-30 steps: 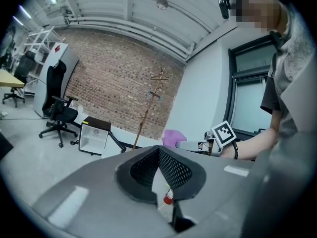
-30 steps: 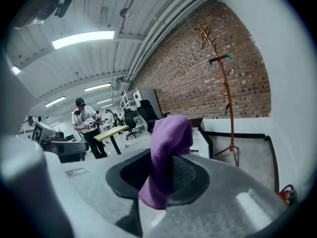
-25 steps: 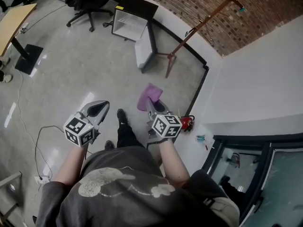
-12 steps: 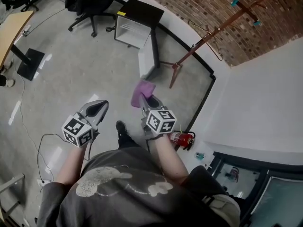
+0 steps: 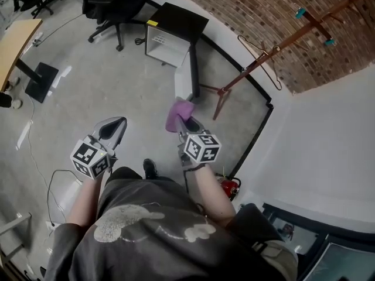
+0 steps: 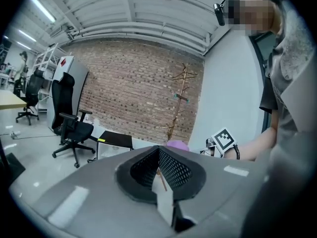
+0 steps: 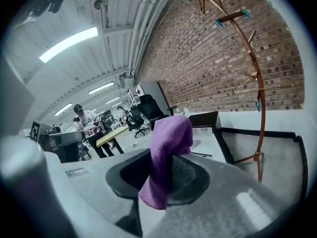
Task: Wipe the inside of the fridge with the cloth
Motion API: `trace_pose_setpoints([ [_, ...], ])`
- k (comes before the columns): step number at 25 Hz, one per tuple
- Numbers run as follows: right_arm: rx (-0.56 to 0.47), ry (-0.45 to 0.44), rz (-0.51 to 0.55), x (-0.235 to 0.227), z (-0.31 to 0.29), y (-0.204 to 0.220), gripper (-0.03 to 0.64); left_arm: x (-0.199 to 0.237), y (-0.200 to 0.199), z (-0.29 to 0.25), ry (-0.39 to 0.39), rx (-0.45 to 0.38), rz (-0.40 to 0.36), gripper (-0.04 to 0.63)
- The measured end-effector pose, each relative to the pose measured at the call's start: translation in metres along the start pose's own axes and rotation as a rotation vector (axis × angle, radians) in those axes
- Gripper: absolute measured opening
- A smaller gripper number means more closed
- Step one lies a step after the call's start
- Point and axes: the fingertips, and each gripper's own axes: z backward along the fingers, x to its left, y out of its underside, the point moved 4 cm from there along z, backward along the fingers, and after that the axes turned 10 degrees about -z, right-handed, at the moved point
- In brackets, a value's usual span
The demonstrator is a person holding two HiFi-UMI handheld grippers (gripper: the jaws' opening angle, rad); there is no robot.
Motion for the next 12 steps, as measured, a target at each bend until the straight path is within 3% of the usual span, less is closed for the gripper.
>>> trace_pose_setpoints([
  [6, 0.018, -0.006, 0.011, -0.002, -0.022, -0.011, 0.075, 0.03, -0.01, -0.013, -0.037, -0.017, 0.0, 0.017],
  [12, 0.016, 0.033, 0.01, -0.006, -0.049, -0.02, 0.075, 0.078, -0.008, -0.037, -0.017, -0.029, 0.011, 0.017],
])
